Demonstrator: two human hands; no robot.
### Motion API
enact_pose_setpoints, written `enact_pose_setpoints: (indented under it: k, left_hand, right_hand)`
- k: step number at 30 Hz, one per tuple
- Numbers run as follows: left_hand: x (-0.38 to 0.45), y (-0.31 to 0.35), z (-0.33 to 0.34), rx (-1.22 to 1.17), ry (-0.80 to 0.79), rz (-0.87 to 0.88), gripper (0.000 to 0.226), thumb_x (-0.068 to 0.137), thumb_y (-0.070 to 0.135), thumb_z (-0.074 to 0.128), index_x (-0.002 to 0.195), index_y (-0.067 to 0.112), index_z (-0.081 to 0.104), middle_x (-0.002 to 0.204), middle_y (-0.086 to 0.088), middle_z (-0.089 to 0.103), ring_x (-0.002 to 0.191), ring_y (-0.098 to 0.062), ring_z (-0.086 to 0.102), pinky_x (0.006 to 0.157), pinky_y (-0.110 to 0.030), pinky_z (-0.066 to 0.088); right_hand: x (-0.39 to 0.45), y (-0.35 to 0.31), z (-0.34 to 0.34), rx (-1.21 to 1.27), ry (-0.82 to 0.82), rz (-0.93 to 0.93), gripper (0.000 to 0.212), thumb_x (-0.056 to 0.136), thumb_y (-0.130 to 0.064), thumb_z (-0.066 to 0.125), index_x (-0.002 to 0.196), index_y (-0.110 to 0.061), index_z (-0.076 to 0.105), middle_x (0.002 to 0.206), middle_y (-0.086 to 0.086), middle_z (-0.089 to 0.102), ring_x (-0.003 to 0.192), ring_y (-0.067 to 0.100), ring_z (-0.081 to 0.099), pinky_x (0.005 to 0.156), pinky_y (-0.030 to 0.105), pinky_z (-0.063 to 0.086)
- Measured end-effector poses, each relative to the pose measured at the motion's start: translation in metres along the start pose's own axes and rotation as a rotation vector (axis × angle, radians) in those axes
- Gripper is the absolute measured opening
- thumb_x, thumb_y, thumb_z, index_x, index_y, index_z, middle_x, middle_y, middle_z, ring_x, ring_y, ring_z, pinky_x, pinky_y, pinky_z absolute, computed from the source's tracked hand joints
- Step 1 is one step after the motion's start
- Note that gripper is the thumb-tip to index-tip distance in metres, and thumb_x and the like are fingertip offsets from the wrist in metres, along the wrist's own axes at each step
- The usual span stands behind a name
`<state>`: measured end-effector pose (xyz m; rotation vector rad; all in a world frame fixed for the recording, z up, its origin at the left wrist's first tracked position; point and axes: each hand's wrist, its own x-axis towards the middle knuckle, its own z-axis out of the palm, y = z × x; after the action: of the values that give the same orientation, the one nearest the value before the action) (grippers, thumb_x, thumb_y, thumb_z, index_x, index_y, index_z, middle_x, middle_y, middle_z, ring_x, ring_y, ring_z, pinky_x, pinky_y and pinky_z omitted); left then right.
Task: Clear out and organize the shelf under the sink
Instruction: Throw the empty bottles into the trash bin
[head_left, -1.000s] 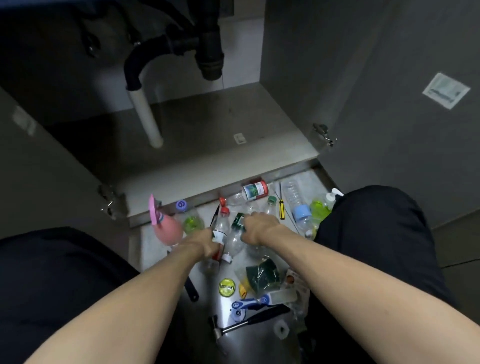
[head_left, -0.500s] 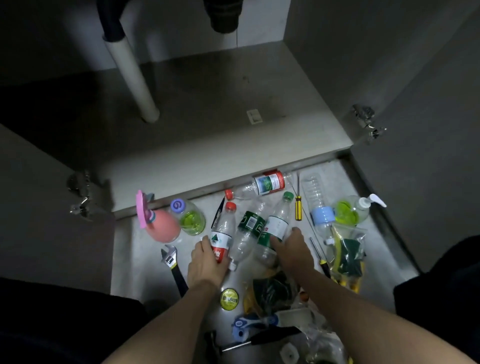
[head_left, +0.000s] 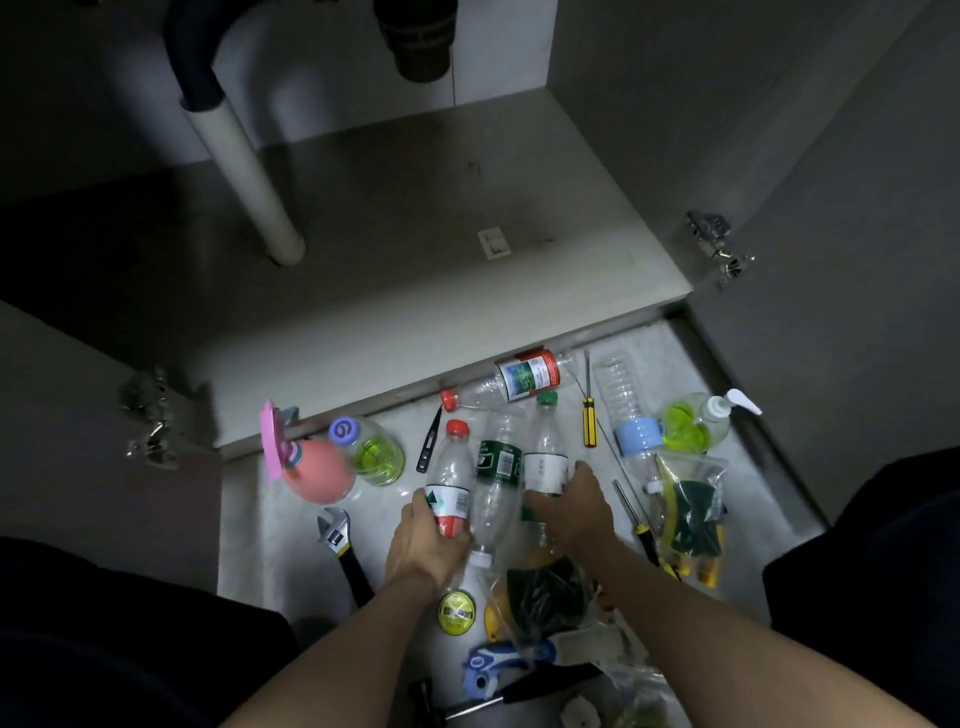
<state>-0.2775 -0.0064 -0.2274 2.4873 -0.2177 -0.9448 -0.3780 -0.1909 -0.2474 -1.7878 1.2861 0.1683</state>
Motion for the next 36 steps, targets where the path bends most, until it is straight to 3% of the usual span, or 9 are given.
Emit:
enact_pose_setpoints:
  k: [3, 9, 12, 17, 21, 25, 29, 32, 36]
  left_hand:
    - [-0.012, 0.005, -0.005, -0.045, -0.006, 0.019, 0.062, 0.074, 0.039, 0.077, 0.124, 0.025, 0.044, 0.113, -0.003, 0.057, 0.095, -0.025, 0.062, 0.081, -0.046, 0.057]
    - [-0.04, 0.034, -0.019, -0.122, 0.057, 0.122, 0.059, 0.072, 0.047, 0.076, 0.12, 0.03, 0.044, 0.106, 0.002, 0.061, 0.087, -0.018, 0.064, 0.078, -0.042, 0.057]
    - [-0.058, 0.062, -0.032, -0.24, 0.124, 0.217, 0.066, 0.073, 0.047, 0.075, 0.128, 0.03, 0.042, 0.108, 0.004, 0.058, 0.084, -0.015, 0.063, 0.076, -0.043, 0.058]
    - [-0.09, 0.125, -0.068, -0.441, 0.293, 0.42, 0.067, 0.079, 0.048, 0.07, 0.137, 0.03, 0.04, 0.116, 0.002, 0.057, 0.091, -0.016, 0.061, 0.077, -0.041, 0.057]
    - [-0.119, 0.182, -0.111, -0.769, 0.318, 0.542, 0.055, 0.083, 0.041, 0.068, 0.133, 0.031, 0.049, 0.11, -0.002, 0.062, 0.093, -0.02, 0.065, 0.084, -0.048, 0.057]
    - [-0.156, 0.224, -0.16, -0.936, 0.303, 0.68, 0.036, 0.081, 0.042, 0.067, 0.114, 0.049, 0.056, 0.097, 0.015, 0.068, 0.086, -0.003, 0.066, 0.077, -0.029, 0.054]
    - [-0.195, 0.255, -0.181, -0.983, 0.163, 0.767, 0.047, 0.083, 0.042, 0.068, 0.127, 0.033, 0.055, 0.104, 0.009, 0.068, 0.085, -0.001, 0.068, 0.068, -0.018, 0.053]
    - [-0.223, 0.274, -0.171, -0.98, 0.013, 0.821, 0.052, 0.09, 0.039, 0.066, 0.137, 0.025, 0.048, 0.112, 0.003, 0.066, 0.09, -0.006, 0.07, 0.068, -0.02, 0.055]
    - [-0.256, 0.29, -0.13, -0.972, -0.195, 0.845, 0.05, 0.098, 0.037, 0.058, 0.142, 0.02, 0.041, 0.121, -0.01, 0.064, 0.102, -0.026, 0.069, 0.081, -0.04, 0.06]
  right_hand:
    - [-0.011, -0.006, -0.014, -0.025, 0.014, -0.015, 0.073, 0.066, -0.047, 0.08, 0.124, -0.015, 0.049, 0.115, 0.006, 0.053, 0.101, 0.03, 0.062, 0.088, 0.046, 0.055]
    - [-0.043, -0.03, -0.039, -0.018, 0.103, -0.126, 0.07, 0.062, -0.042, 0.084, 0.117, -0.018, 0.048, 0.11, 0.001, 0.048, 0.089, 0.021, 0.057, 0.075, 0.033, 0.049]
    - [-0.063, -0.057, -0.056, 0.121, 0.137, -0.195, 0.068, 0.062, -0.034, 0.086, 0.11, -0.024, 0.039, 0.103, 0.0, 0.057, 0.082, 0.015, 0.06, 0.068, 0.035, 0.051]
    - [-0.102, -0.14, -0.103, 0.368, 0.234, -0.386, 0.066, 0.068, -0.03, 0.08, 0.12, -0.023, 0.041, 0.104, -0.001, 0.067, 0.09, 0.017, 0.065, 0.082, 0.039, 0.055]
    - [-0.149, -0.204, -0.158, 0.573, 0.283, -0.648, 0.067, 0.071, -0.039, 0.076, 0.128, -0.03, 0.042, 0.104, -0.012, 0.065, 0.086, 0.001, 0.066, 0.071, 0.022, 0.053]
    - [-0.199, -0.221, -0.225, 0.591, 0.37, -0.823, 0.069, 0.072, -0.047, 0.078, 0.13, -0.029, 0.046, 0.104, -0.014, 0.066, 0.089, -0.003, 0.067, 0.073, 0.019, 0.055]
    - [-0.231, -0.189, -0.281, 0.636, 0.431, -0.831, 0.061, 0.08, -0.044, 0.078, 0.129, -0.021, 0.052, 0.101, -0.015, 0.07, 0.087, 0.002, 0.07, 0.068, 0.019, 0.054]
    - [-0.245, -0.146, -0.305, 0.738, 0.47, -0.762, 0.05, 0.086, -0.044, 0.071, 0.123, -0.015, 0.056, 0.089, -0.016, 0.071, 0.077, 0.003, 0.069, 0.064, 0.019, 0.053]
    - [-0.257, -0.068, -0.312, 0.817, 0.543, -0.606, 0.042, 0.084, -0.048, 0.067, 0.113, -0.018, 0.06, 0.083, -0.013, 0.071, 0.075, 0.009, 0.068, 0.065, 0.03, 0.056]
